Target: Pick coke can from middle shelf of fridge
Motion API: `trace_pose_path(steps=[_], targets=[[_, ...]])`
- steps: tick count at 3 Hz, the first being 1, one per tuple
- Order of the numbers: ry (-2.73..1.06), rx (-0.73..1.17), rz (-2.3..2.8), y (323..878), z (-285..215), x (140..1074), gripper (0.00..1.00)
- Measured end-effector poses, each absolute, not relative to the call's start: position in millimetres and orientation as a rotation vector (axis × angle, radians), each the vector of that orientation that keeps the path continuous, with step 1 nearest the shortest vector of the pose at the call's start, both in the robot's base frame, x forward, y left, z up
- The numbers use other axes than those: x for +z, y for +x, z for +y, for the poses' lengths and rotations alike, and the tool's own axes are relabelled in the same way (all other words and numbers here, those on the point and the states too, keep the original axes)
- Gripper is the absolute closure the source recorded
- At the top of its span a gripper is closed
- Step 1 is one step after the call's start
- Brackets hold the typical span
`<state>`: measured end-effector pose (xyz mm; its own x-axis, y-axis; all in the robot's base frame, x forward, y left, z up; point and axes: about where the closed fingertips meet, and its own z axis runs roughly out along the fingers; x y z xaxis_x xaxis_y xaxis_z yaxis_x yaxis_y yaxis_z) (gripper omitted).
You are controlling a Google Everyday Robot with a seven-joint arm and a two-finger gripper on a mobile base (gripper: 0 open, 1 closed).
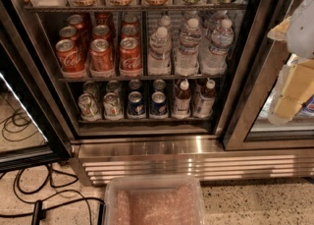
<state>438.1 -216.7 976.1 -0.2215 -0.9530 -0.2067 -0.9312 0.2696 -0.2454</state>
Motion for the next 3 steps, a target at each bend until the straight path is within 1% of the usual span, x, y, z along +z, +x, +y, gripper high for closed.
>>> trace_pose_path(steps=[1, 2, 3], targets=[[-1.725, -0.098, 2.232, 438.1, -216.6, 976.1, 0.0], [-1.692, -0.023, 2.213, 437.6, -202.0, 951.2, 0.0], [-1.674, 0.109, 2.172, 439.1, -159.6, 896.2, 0.0]])
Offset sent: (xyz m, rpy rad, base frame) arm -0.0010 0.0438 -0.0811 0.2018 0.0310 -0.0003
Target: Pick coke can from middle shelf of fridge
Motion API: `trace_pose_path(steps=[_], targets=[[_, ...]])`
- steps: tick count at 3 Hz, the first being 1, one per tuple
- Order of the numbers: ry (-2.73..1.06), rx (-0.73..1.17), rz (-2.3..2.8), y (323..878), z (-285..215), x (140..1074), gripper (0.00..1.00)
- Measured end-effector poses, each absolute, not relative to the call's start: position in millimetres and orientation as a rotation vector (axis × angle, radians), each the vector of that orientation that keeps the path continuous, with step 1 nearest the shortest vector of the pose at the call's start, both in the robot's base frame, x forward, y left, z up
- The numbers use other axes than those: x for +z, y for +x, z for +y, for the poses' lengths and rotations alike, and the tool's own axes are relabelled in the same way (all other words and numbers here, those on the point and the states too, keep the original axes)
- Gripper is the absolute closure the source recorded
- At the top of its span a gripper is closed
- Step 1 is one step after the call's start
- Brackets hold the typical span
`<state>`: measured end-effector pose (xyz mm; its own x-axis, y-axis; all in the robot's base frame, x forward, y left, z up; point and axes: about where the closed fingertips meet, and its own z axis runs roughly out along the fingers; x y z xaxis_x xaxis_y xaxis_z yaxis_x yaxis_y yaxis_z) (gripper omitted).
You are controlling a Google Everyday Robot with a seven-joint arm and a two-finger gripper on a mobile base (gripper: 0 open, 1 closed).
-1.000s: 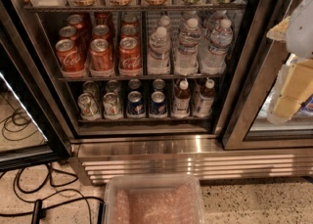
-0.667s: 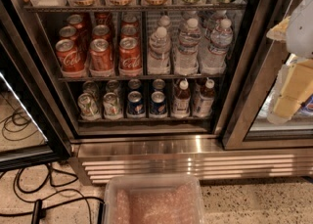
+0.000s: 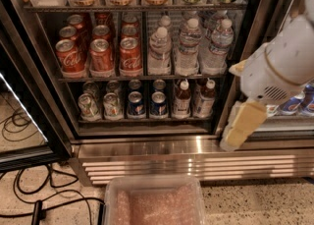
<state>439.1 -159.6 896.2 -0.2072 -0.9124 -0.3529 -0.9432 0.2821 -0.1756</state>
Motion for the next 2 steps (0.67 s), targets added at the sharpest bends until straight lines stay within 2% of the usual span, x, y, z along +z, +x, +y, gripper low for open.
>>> trace_pose_path(steps=[1, 2], targets=[[-1.677, 0.198, 2.103, 445.0, -121.9, 856.6, 0.0], [-1.668, 0.184, 2.097, 447.0, -121.3, 859.1, 0.0]])
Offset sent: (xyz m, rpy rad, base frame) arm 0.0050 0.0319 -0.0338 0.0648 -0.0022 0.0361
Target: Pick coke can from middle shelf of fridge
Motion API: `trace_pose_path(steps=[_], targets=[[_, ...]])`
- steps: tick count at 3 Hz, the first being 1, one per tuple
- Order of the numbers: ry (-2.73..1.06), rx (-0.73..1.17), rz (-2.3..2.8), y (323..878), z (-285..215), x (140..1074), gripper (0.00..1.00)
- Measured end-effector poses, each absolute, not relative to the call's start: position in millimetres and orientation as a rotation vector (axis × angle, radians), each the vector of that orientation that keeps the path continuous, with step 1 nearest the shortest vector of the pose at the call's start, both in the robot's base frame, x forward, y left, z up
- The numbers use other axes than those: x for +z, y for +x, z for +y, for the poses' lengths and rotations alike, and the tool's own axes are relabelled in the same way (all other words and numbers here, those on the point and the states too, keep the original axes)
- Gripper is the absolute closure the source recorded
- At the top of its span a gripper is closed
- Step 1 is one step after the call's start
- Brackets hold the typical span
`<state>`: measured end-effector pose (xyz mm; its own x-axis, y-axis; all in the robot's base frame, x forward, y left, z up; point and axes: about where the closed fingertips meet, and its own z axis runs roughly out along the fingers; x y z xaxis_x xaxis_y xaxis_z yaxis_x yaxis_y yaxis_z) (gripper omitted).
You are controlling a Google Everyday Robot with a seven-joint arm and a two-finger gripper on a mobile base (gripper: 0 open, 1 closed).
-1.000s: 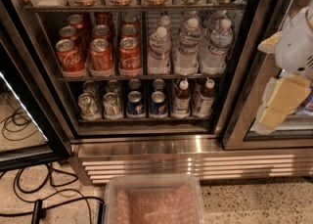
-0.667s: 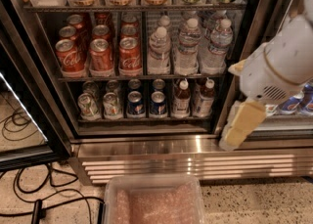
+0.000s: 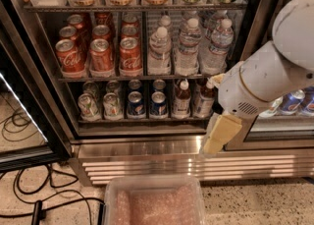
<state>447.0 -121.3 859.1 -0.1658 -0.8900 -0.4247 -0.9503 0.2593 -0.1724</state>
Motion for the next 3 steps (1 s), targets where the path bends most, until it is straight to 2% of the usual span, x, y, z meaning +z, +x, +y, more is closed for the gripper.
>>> trace_pose_path(steps=[1, 3], targets=[[-1.667, 0.181, 2.075, 445.3, -113.7, 856.6, 0.0], [-1.452, 0.383, 1.902, 471.1, -32.3, 834.1, 0.0]])
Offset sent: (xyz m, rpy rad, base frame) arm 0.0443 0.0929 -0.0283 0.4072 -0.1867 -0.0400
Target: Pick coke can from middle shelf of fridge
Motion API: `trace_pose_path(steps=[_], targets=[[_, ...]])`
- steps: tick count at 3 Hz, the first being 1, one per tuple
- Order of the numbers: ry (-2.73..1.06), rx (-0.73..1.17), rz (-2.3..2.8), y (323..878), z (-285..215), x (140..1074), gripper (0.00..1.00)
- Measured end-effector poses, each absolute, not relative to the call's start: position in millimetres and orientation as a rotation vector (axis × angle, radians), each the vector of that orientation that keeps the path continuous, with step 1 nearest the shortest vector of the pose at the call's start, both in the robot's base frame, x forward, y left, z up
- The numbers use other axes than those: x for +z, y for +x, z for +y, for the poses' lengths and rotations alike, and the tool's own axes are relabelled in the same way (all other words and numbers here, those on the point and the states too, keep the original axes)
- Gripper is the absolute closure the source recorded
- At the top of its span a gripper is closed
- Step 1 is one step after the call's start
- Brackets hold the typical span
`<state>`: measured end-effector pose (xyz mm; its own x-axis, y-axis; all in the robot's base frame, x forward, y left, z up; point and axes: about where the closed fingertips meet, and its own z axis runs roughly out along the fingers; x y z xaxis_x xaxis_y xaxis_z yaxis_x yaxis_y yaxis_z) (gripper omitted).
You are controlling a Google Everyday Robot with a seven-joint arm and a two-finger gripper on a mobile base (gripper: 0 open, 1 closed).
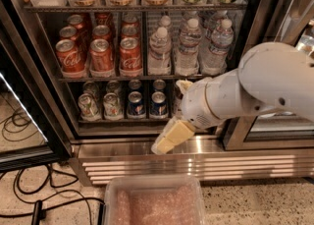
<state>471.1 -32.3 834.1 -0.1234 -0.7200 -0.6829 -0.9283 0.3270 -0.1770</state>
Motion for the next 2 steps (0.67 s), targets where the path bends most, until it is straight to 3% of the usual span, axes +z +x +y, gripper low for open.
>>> trace_pose_path(steps=[1, 2], targets=[[-1.396, 0.422, 1.8, 494.0, 1.3, 841.4, 0.0], [-1.396, 0.422, 1.8, 494.0, 1.4, 841.4, 0.0]])
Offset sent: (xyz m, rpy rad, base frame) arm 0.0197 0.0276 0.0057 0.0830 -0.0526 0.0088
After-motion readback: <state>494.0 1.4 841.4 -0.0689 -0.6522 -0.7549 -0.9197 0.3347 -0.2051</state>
